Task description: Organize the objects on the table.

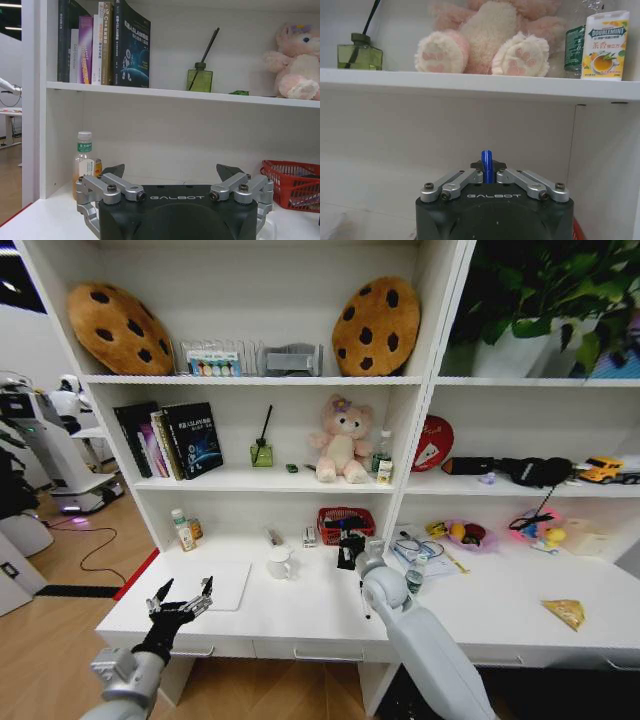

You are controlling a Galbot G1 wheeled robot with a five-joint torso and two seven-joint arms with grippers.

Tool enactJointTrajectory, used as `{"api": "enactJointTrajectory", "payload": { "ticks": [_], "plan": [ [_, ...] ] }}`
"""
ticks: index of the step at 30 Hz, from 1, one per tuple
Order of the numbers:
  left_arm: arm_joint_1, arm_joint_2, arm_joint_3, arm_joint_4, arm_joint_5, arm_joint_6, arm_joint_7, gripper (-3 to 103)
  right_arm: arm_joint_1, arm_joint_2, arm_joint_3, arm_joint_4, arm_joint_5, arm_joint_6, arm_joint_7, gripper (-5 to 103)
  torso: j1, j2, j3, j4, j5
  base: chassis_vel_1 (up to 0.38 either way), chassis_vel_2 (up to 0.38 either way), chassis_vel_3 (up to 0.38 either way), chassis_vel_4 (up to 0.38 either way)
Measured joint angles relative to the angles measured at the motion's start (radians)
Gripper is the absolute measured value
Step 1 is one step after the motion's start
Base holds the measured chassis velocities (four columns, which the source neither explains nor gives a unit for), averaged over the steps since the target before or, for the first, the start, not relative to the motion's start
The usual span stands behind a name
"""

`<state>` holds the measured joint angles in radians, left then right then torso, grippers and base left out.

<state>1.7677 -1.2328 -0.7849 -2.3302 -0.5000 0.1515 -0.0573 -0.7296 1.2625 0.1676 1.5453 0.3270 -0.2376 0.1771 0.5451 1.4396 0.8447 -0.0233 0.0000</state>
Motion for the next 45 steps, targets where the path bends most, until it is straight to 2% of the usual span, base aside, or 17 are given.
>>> {"api": "enactJointTrajectory", "payload": {
  "ticks": [5,8,20,23,24,26,30,33,34,35,36,37,38,40,41,44,45],
  "plan": [
    [0.0,0.0,0.0,0.0,0.0,0.0,0.0,100,0.089,0.023,-0.003,-0.185,-0.058,0.105,-0.115,7,0.0,0.0,0.0,0.0,0.0,0.0,0.0,0.0,0.0],
    [0.0,0.0,0.0,0.0,0.0,0.0,0.0,100,0.107,0.03,-0.018,-0.229,-0.089,0.132,-0.15,7,0.0,0.0,0.0,0.0,-0.0001,0.0,0.0,0.0,0.0],
    [0.0,0.0,0.0,0.0,0.0,0.0,0.0,100,0.059,0.041,-0.042,-0.253,-0.081,0.154,-0.139,4,0.0,0.0,0.0,-0.0002,0.0,0.0,0.0,0.0,0.0],
    [0.0,0.0,0.0,0.0,0.0,0.0,0.0,100,0.014,0.025,-0.042,-0.176,-0.072,0.141,-0.111,19,0.0,0.0,0.0,-0.0001,0.0,0.0,0.0,0.0,0.0],
    [0.0,0.0,0.0,0.0,0.0,0.0,0.0,100,0.014,0.025,-0.042,-0.176,-0.072,0.141,-0.111,19,0.0,0.0,0.0,-0.0001,0.0,0.0,0.0,0.0,0.0],
    [0.0,0.0,0.0,0.0,0.0,0.0,0.0,100,-0.023,0.001,-0.037,-0.081,-0.03,0.111,-0.073,30,0.0,0.0,0.0,-0.0002,0.0001,0.0,0.0,0.0,0.0],
    [0.0,0.0,0.0,0.0,0.0,0.0,0.0,100,-0.061,-0.026,-0.025,0.046,0.055,0.052,0.001,41,0.0,0.0,0.0,-0.0001,0.0,0.0,0.0,0.0,0.0],
    [0.0,0.0,0.0,0.0,0.0,0.0,0.0,100,-0.155,-0.092,0.022,0.252,0.136,-0.059,0.121,57,0.0,0.0,0.0,0.0003,0.0001,0.0,0.0,0.0,0.0],
    [0.0,0.0,0.0,0.0,0.0,0.0,0.0,100,-0.155,-0.092,0.022,0.252,0.136,-0.059,0.121,57,0.0,0.0,0.0,0.0003,0.0001,0.0,0.0,0.0,0.0],
    [0.0,0.0,0.0,0.0,0.0,0.0,0.0,100,-0.198,-0.124,0.039,0.316,0.176,-0.119,0.177,62,0.0,0.0,0.0,0.0,-0.0001,0.0,0.0,0.0,0.0],
    [0.0,0.0,0.0,0.0,0.0,0.0,0.0,100,-0.237,-0.149,0.052,0.369,0.214,-0.166,0.23,62,0.0,0.0,0.0,-0.0004,0.0001,0.0,0.0,0.0,0.0],
    [0.0,0.0,0.0,0.0,0.0,0.0,0.0,100,-0.303,-0.177,0.07,0.455,0.289,-0.236,0.318,68,0.0,0.0,0.0,-0.0005,-0.0001,0.0,0.0,0.0,0.0],
    [0.0,0.0,0.0,0.0,0.0,0.0,0.0,100,-0.303,-0.177,0.07,0.455,0.289,-0.236,0.318,68,0.0,0.0,0.0,-0.0005,-0.0001,0.0,0.0,0.0,0.0],
    [0.0,0.0,0.0,0.0,0.0,0.0,0.0,100,-0.445,-0.19,0.114,0.57,0.405,-0.321,0.422,79,0.0,0.0,0.0,-0.0003,0.0,0.0,0.0,0.0,0.0],
    [0.0,0.0,0.0,0.0,0.0,0.0,0.0,100,-0.445,-0.19,0.114,0.57,0.405,-0.321,0.422,79,0.0,0.0,0.0,-0.0003,0.0,0.0,0.0,0.0,0.0],
    [0.0,0.0,0.0,0.0,0.0,0.0,0.0,100,-0.591,-0.166,0.154,0.605,0.417,-0.355,0.468,95,-0.001,0.001,0.0,-0.0007,0.0,0.0,0.0,0.0,0.0],
    [0.0,0.0,0.0,0.0,0.0,0.0,0.0,100,-0.591,-0.166,0.154,0.605,0.417,-0.355,0.468,95,-0.001,0.001,0.0,-0.0007,0.0,0.0,0.0,0.0,0.0]
  ]
}}
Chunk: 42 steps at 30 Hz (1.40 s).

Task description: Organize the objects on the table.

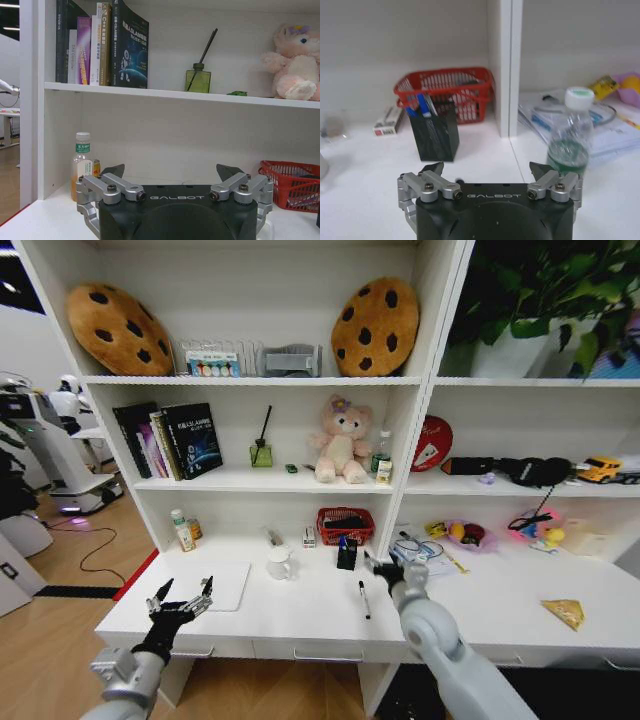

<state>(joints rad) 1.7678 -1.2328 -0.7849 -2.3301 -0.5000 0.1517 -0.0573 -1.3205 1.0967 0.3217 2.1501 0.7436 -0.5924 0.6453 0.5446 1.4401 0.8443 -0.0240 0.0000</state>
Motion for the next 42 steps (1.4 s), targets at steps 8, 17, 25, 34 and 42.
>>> {"api": "enactJointTrajectory", "payload": {
  "ticks": [8,17,25,34,42],
  "plan": [
    [0.0,0.0,0.0,0.0,0.0,0.0,0.0,100,0.055,0.055,-0.035,-0.094,0.088,-0.046,0.065,86,0.0,0.0,0.0,0.0008,0.0,0.0,0.0,0.0,0.0],
    [0.0,0.0,0.0,0.0,0.0,0.0,0.0,100,0.191,0.069,-0.083,-0.262,0.079,-0.054,-0.024,56,0.0,0.0,0.0,0.0006,0.0,0.0,0.0,0.0,0.0],
    [0.0,0.0,0.0,0.0,0.0,0.0,0.0,100,0.262,0.101,-0.116,-0.361,0.056,-0.045,-0.059,61,0.0,0.0,0.0,0.0006,-0.0001,0.0,0.0,0.0,0.0],
    [0.0,0.0,0.0,0.0,0.0,0.0,0.0,100,0.282,0.106,-0.132,-0.408,0.061,-0.043,-0.072,53,0.0,0.0,0.0,0.0005,-0.0003,0.0,0.0,0.0,0.0],
    [0.0,0.0,0.0,0.0,0.0,0.0,0.0,100,0.292,0.11,-0.153,-0.422,0.058,-0.044,-0.068,25,0.0,0.0,0.0,0.0005,-0.0002,0.0,0.0,0.0,0.0]
  ]
}}
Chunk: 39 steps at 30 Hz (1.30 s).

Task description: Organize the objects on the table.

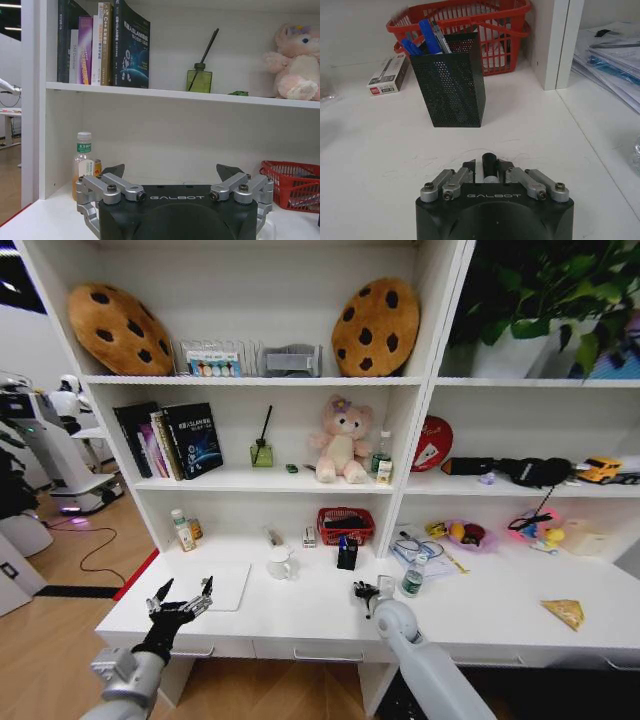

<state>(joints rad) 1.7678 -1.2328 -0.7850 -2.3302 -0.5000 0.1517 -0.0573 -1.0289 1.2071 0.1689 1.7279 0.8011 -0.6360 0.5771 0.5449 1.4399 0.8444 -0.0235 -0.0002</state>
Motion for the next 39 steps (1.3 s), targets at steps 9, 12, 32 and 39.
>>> {"api": "enactJointTrajectory", "payload": {
  "ticks": [9,12,32,39],
  "plan": [
    [0.0,0.0,0.0,0.0,0.0,0.0,0.0,100,0.006,-0.008,-0.006,0.017,0.0,-0.004,0.002,12,0.0,0.0,0.0,0.0001,0.0005,0.0,0.0,0.0,0.0],
    [0.0,0.0,0.0,0.0,0.0,0.0,0.0,100,0.012,-0.018,0.007,0.066,-0.08,0.06,-0.04,12,0.0,0.0,0.0,0.0,0.0005,0.0,0.0,0.0,0.0],
    [0.0,0.0,0.0,0.0,0.0,0.0,0.0,100,0.32,0.027,-0.025,-0.29,-0.425,0.496,-0.438,10,0.0,0.0,0.0,0.0001,0.0001,0.0,0.0,0.0,0.0],
    [0.0,0.0,0.0,0.0,0.0,0.0,0.0,100,0.299,0.039,-0.032,-0.302,-0.455,0.491,-0.422,25,0.0,0.0,0.0,-0.0001,0.0003,0.0,0.0,0.0,0.0]
  ]
}}
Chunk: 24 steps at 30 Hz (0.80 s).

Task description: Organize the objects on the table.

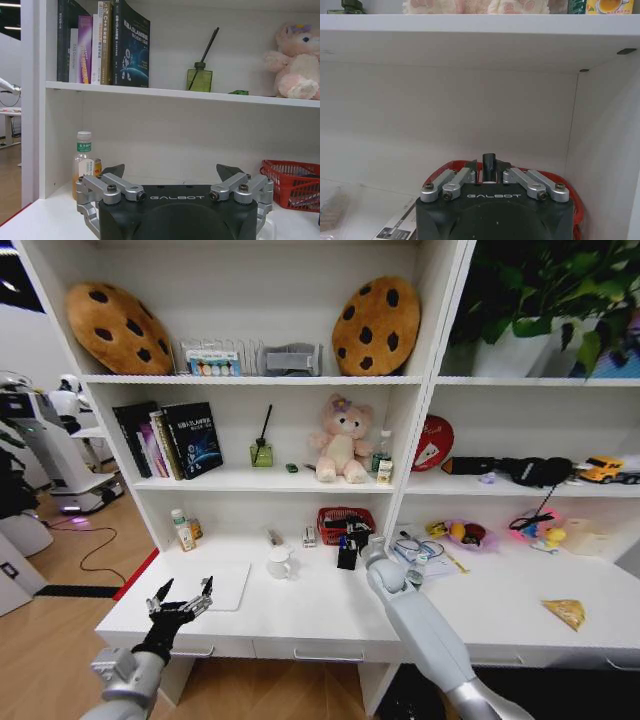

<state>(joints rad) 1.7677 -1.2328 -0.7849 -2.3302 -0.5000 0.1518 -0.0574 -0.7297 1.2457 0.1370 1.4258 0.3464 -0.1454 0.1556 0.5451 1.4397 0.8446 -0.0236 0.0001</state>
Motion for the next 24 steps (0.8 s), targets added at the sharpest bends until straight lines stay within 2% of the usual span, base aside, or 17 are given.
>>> {"api": "enactJointTrajectory", "payload": {
  "ticks": [2,4,5,8,9,10,11,13,14,15,16,18,19,20,21,23,24],
  "plan": [
    [0.0,0.0,0.0,0.0,0.0,0.0,0.0,100,-0.002,0.0,0.0,0.004,0.0,0.0,0.005,25,0.0,0.0,0.0,0.0001,-0.0001,0.0,0.0,0.0,0.0],
    [0.0,0.0,0.0,0.0,0.0,0.0,0.0,100,-0.011,-0.007,0.0,0.035,0.001,-0.008,0.024,36,0.0,0.0,0.0,0.0003,0.0,0.0,0.0,0.0,0.0],
    [0.0,0.0,0.0,0.0,0.0,0.0,0.0,100,-0.011,-0.007,0.0,0.035,0.001,-0.008,0.024,36,0.0,0.0,0.0,0.0003,0.0,0.0,0.0,0.0,0.0],
    [0.0,0.0,0.0,0.0,0.0,0.0,0.0,100,-0.057,-0.048,0.008,0.181,0.053,-0.081,0.124,53,0.0,0.0,0.0,0.0002,0.0001,0.0,0.0,0.0,0.0],
    [0.0,0.0,0.0,0.0,0.0,0.0,0.0,100,-0.082,-0.071,0.012,0.25,0.09,-0.11,0.174,53,0.0,0.0,0.0,0.0004,-0.0001,0.0,0.0,0.0,0.0],
    [0.0,0.0,0.0,0.0,0.0,0.0,0.0,100,-0.082,-0.071,0.012,0.25,0.09,-0.11,0.174,53,0.0,0.0,0.0,0.0004,-0.0001,0.0,0.0,0.0,0.0],
    [0.0,0.0,0.0,0.0,0.0,0.0,0.0,100,-0.115,-0.1,0.016,0.33,0.135,-0.146,0.234,58,0.0,0.0,0.0,0.0004,-0.0002,0.0,0.0,0.0,0.0],
    [0.0,0.0,0.0,0.0,0.0,0.0,0.0,100,-0.211,-0.162,0.025,0.515,0.286,-0.246,0.395,70,0.0,0.0,0.0,-0.0004,-0.0001,0.0,0.0,0.0,0.0],
    [0.0,0.0,0.0,0.0,0.0,0.0,0.0,100,-0.274,-0.183,0.036,0.607,0.376,-0.28,0.464,75,0.0,0.0,0.0,-0.0001,-0.0002,0.0,0.0,0.0,0.0],
    [0.0,0.0,0.0,0.0,0.0,0.0,0.0,100,-0.274,-0.183,0.036,0.607,0.376,-0.28,0.464,75,0.0,0.0,0.0,-0.0001,-0.0002,0.0,0.0,0.0,0.0],
    [0.0,0.0,0.0,0.0,0.0,0.0,0.0,100,-0.337,-0.192,0.048,0.668,0.439,-0.305,0.514,80,0.0,0.0,0.0,0.0001,-0.0004,0.0,0.0,0.0,0.0],
    [0.0,0.0,0.0,0.0,0.0,0.0,0.0,100,-0.489,-0.185,0.081,0.735,0.513,-0.348,0.6,91,0.0,0.0,0.0,-0.0002,0.0,0.0,0.0,0.0,0.0],
    [0.0,0.0,0.0,0.0,0.0,0.0,0.0,100,-0.489,-0.185,0.081,0.735,0.513,-0.348,0.6,91,0.0,0.0,0.0,-0.0002,0.0,0.0,0.0,0.0,0.0],
    [0.0,0.0,0.0,0.0,0.0,0.0,0.0,100,-0.545,-0.169,0.094,0.741,0.516,-0.352,0.637,91,0.0,0.0,0.0,-0.0003,0.0001,0.0,0.0,0.0,0.0],
    [0.0,0.0,0.0,0.0,0.0,0.0,0.0,100,-0.588,-0.148,0.101,0.739,0.516,-0.351,0.677,96,0.0,0.0,0.0,-0.0004,0.0,0.0,0.0,0.0,0.0],
    [0.0,0.0,0.0,0.0,0.0,0.0,0.0,100,-0.609,-0.132,0.105,0.728,0.514,-0.342,0.702,99,-0.001,0.0,0.0,-0.0001,-0.0001,0.0,0.0,0.0,0.0],
    [0.0,0.0,0.0,0.0,0.0,0.0,0.0,100,-0.617,-0.108,0.105,0.683,0.464,-0.306,0.718,100,0.0,0.0,0.0,0.0002,0.0,0.0,0.0,0.0,0.0]
  ]
}}
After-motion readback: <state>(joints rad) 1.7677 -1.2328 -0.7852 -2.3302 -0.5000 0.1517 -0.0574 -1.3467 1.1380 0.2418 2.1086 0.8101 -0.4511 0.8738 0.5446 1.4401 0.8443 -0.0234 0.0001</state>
